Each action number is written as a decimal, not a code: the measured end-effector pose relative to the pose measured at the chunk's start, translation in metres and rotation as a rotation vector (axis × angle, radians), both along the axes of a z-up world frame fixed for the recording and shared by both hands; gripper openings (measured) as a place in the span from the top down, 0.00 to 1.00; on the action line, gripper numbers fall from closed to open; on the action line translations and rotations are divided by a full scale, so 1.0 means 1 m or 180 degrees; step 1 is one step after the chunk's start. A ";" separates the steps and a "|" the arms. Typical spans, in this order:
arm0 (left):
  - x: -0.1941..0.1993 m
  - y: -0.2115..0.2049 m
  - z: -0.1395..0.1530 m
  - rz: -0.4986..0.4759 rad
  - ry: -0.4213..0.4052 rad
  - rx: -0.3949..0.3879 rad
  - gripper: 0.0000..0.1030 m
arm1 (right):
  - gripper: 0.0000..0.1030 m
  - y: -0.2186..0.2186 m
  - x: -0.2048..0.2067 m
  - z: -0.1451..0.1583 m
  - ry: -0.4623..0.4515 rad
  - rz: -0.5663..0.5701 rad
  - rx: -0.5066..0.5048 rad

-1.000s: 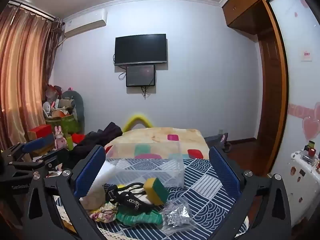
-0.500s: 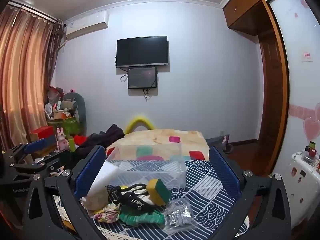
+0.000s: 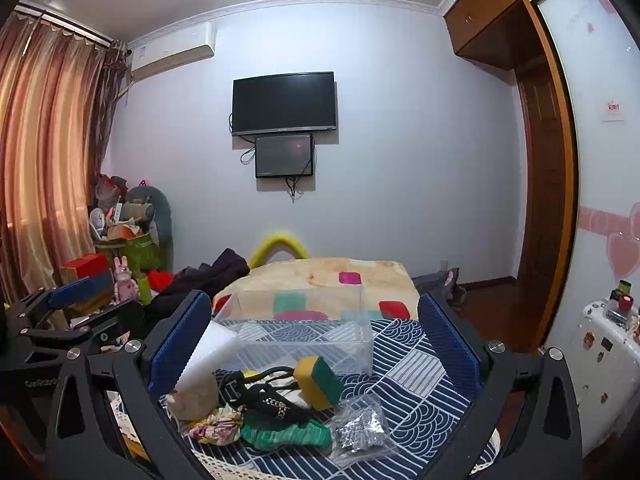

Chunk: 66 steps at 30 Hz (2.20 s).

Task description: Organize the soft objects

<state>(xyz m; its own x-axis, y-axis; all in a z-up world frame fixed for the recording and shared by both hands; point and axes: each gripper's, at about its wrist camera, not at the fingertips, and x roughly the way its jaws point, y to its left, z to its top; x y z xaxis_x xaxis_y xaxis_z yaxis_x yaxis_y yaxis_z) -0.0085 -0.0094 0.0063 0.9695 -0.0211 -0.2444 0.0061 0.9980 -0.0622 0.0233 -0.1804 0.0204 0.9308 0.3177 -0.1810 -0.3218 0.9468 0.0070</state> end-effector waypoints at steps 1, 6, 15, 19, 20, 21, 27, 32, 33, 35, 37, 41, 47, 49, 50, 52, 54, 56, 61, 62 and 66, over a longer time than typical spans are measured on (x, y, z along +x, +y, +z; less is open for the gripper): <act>-0.001 0.001 0.000 -0.0002 -0.0003 -0.0005 0.00 | 0.00 0.000 0.000 0.000 -0.0001 0.0003 -0.0002; -0.001 0.001 0.000 0.0000 -0.0012 -0.0009 0.00 | 0.00 0.001 -0.001 0.000 -0.0003 0.0007 0.0001; -0.001 0.000 0.002 -0.0036 -0.0008 -0.0040 0.00 | 0.00 0.002 -0.002 0.000 -0.0006 0.0011 -0.0001; -0.003 0.000 0.002 -0.0035 -0.0029 -0.0046 0.00 | 0.00 0.002 -0.002 0.000 -0.0003 0.0009 0.0002; -0.003 0.000 0.002 -0.0035 -0.0033 -0.0048 0.00 | 0.00 0.002 -0.002 0.000 -0.0005 0.0010 0.0002; -0.003 0.000 0.002 -0.0036 -0.0032 -0.0048 0.00 | 0.00 0.002 -0.002 0.000 -0.0004 0.0011 0.0002; -0.004 0.001 0.002 -0.0060 -0.0020 -0.0060 0.00 | 0.00 0.003 -0.002 0.000 -0.0006 0.0019 0.0000; -0.005 0.001 0.002 -0.0056 -0.0027 -0.0059 0.00 | 0.00 0.003 -0.004 0.000 -0.0012 0.0017 0.0019; -0.005 0.001 0.002 -0.0056 -0.0029 -0.0059 0.00 | 0.00 0.003 -0.004 0.001 -0.0011 0.0019 0.0022; -0.005 0.001 0.002 -0.0056 -0.0028 -0.0059 0.00 | 0.00 0.002 -0.004 0.001 -0.0015 0.0019 0.0028; -0.005 0.001 0.002 -0.0056 -0.0026 -0.0056 0.00 | 0.00 0.002 -0.004 0.001 -0.0017 0.0022 0.0027; -0.005 0.001 0.003 -0.0058 -0.0027 -0.0060 0.00 | 0.00 0.002 -0.004 0.001 -0.0019 0.0027 0.0027; -0.007 0.000 0.004 -0.0057 -0.0044 -0.0059 0.00 | 0.00 0.001 -0.005 0.001 -0.0033 0.0038 0.0041; -0.007 0.000 0.004 -0.0058 -0.0042 -0.0061 0.00 | 0.00 0.001 -0.005 0.000 -0.0037 0.0040 0.0042; -0.007 0.000 0.004 -0.0058 -0.0042 -0.0062 0.00 | 0.00 0.001 -0.005 0.001 -0.0034 0.0040 0.0043; -0.007 0.000 0.004 -0.0057 -0.0042 -0.0060 0.00 | 0.00 0.001 -0.005 0.001 -0.0036 0.0044 0.0038; -0.007 0.000 0.004 -0.0058 -0.0045 -0.0060 0.00 | 0.00 0.001 -0.005 0.001 -0.0037 0.0049 0.0039; -0.007 0.000 0.004 -0.0063 -0.0047 -0.0060 0.00 | 0.00 0.001 -0.005 0.001 -0.0036 0.0056 0.0041; -0.007 0.000 0.005 -0.0082 -0.0050 -0.0049 0.00 | 0.00 0.001 -0.002 -0.002 -0.0016 0.0083 0.0057; -0.007 0.000 0.005 -0.0089 -0.0047 -0.0045 0.00 | 0.00 0.001 -0.001 -0.003 -0.0004 0.0088 0.0058; 0.000 0.003 0.000 -0.0098 0.0001 -0.0060 0.00 | 0.00 -0.002 0.007 -0.009 0.0048 0.0062 0.0065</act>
<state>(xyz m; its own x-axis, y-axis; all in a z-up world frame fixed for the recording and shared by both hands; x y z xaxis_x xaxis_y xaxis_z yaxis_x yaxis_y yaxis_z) -0.0081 -0.0061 0.0058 0.9682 -0.0557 -0.2441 0.0369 0.9960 -0.0811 0.0299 -0.1823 0.0115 0.9215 0.3397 -0.1884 -0.3400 0.9399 0.0313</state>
